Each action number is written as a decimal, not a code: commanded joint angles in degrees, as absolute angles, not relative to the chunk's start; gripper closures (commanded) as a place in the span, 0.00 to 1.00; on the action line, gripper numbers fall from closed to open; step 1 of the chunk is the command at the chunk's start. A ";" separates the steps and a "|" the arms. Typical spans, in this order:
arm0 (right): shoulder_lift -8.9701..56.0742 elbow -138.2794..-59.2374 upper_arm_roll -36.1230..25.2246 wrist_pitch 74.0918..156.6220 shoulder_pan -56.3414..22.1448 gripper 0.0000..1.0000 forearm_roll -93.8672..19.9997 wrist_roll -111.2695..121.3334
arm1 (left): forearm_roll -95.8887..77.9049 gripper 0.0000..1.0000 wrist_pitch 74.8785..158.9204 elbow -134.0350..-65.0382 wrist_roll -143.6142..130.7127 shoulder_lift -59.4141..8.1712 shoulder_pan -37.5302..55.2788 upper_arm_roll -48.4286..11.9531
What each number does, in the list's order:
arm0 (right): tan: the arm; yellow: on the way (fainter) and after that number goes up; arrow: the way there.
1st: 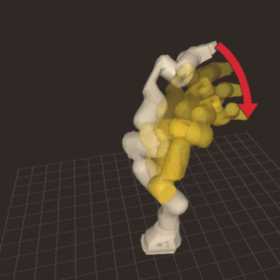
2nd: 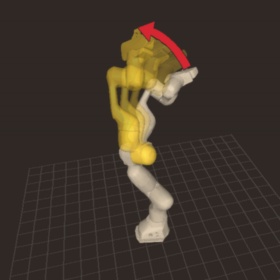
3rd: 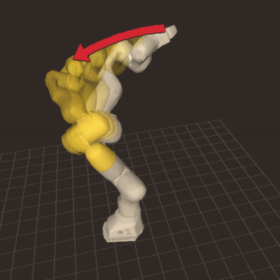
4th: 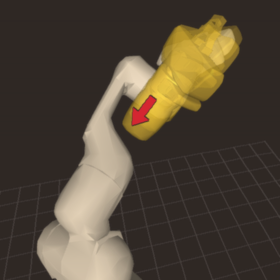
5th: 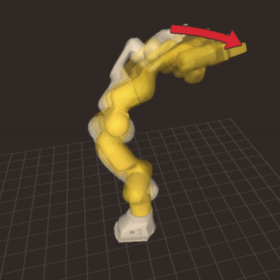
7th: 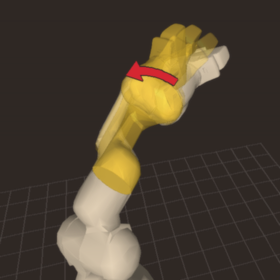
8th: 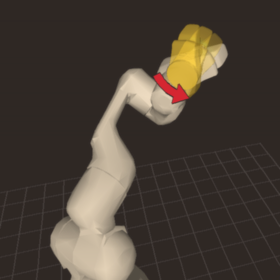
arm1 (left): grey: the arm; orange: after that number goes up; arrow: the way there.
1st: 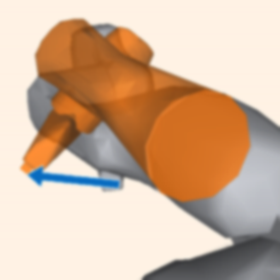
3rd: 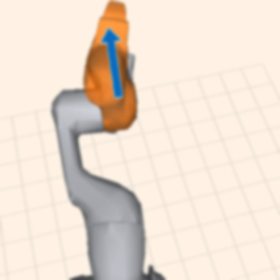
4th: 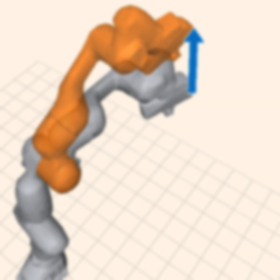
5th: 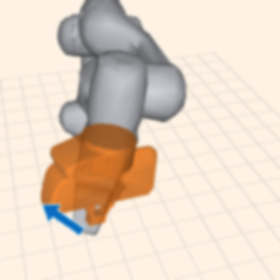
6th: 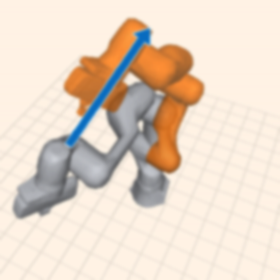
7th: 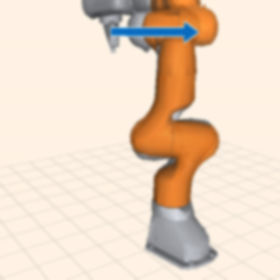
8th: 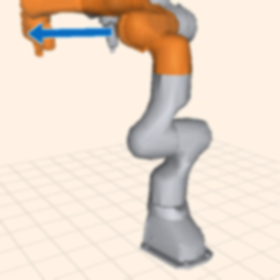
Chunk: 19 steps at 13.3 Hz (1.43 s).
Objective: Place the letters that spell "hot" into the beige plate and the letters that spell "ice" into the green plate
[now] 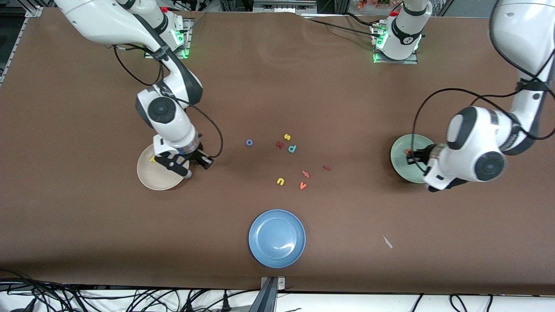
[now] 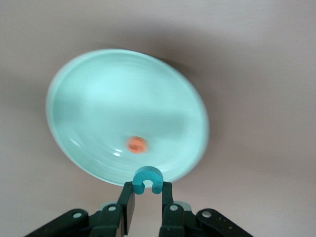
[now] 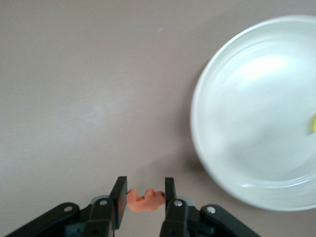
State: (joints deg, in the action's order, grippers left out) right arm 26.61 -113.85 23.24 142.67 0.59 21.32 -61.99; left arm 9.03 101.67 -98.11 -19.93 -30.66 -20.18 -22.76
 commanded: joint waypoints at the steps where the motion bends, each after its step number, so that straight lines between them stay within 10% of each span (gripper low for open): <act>1: 21.28 -120.39 24.52 142.56 4.38 0.69 22.06 -54.88 | 12.90 0.89 103.00 -100.63 -10.40 -30.23 -24.86 -23.38; 7: 19.25 -123.84 23.03 142.65 7.47 0.59 21.97 -45.79 | 15.56 0.80 114.87 -108.19 -8.00 -32.08 -27.59 -23.12; 11: 19.34 -123.66 23.03 142.82 7.38 0.39 21.97 -46.23 | 15.47 0.00 114.18 -107.93 -8.09 -31.29 -27.60 -23.38; 19: 24.34 -121.38 23.20 148.53 -3.06 0.39 21.88 -69.23 | 10.37 0.00 107.66 -102.57 -33.78 -29.18 -24.00 -35.84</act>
State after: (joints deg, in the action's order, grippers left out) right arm 22.83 -122.19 23.29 146.85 -0.25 21.32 -62.92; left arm 11.43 108.29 -102.73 -25.76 -29.40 -25.66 -33.82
